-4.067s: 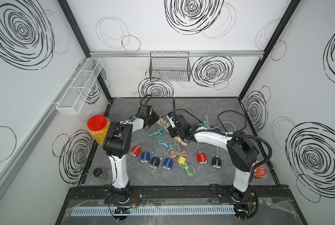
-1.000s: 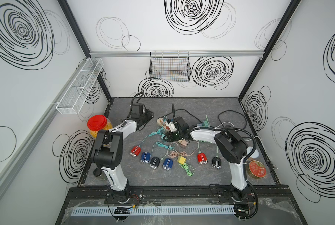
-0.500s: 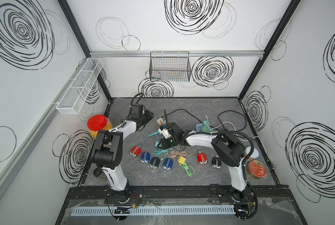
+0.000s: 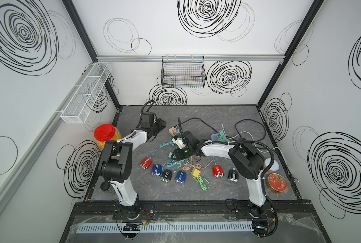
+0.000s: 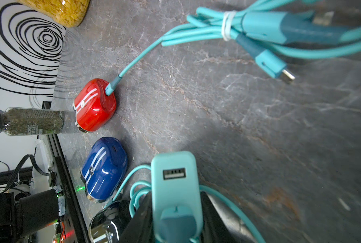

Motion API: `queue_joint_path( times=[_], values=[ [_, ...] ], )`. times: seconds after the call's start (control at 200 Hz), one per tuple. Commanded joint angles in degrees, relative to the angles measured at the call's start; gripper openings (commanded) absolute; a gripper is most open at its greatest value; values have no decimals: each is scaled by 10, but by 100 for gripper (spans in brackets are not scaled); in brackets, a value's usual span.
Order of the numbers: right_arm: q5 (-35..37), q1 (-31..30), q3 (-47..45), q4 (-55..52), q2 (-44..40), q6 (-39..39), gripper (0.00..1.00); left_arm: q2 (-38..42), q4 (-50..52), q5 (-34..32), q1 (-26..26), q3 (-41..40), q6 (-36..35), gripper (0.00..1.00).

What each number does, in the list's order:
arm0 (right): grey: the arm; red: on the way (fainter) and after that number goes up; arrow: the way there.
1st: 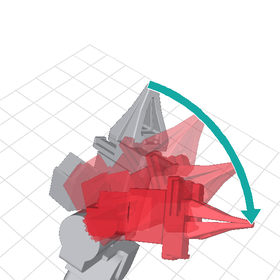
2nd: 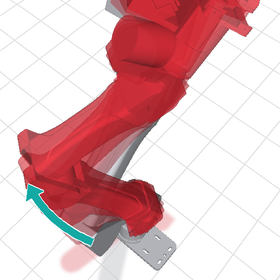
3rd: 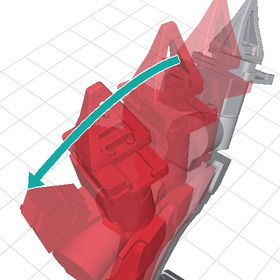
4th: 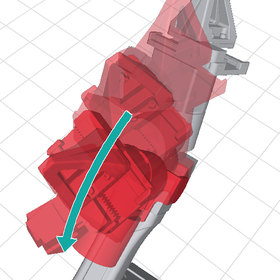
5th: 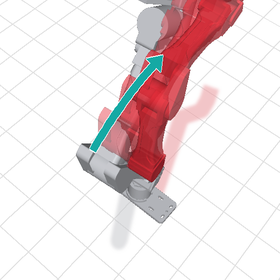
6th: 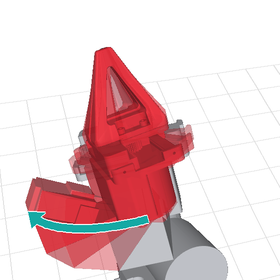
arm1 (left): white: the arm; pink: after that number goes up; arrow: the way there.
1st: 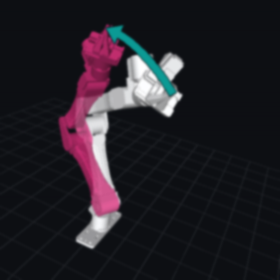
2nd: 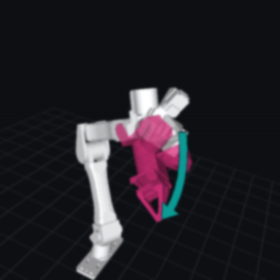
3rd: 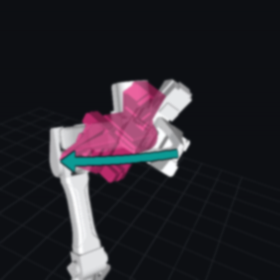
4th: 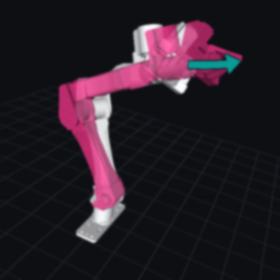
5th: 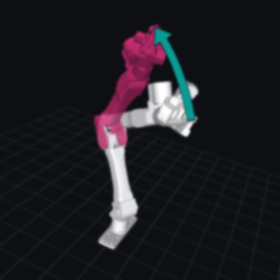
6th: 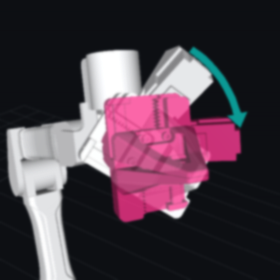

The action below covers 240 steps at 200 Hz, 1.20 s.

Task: Unplug the electric shaver
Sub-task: Place the plug at the center of the board.

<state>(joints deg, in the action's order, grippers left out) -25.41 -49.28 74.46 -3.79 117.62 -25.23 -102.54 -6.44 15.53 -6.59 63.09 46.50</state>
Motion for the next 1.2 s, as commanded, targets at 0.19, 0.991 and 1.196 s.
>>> queue_joint_path(
  times=[0.19,0.991,1.196],
  values=[
    [34,7,43,-90,19,22,39,31,1,-3,3,14,-10,59],
    [120,36,95,-233,-40,76,56,55,16,-26,0,8,-28,68],
    [129,56,78,-247,-104,81,57,92,32,-55,-6,-6,-44,68]
  ],
)
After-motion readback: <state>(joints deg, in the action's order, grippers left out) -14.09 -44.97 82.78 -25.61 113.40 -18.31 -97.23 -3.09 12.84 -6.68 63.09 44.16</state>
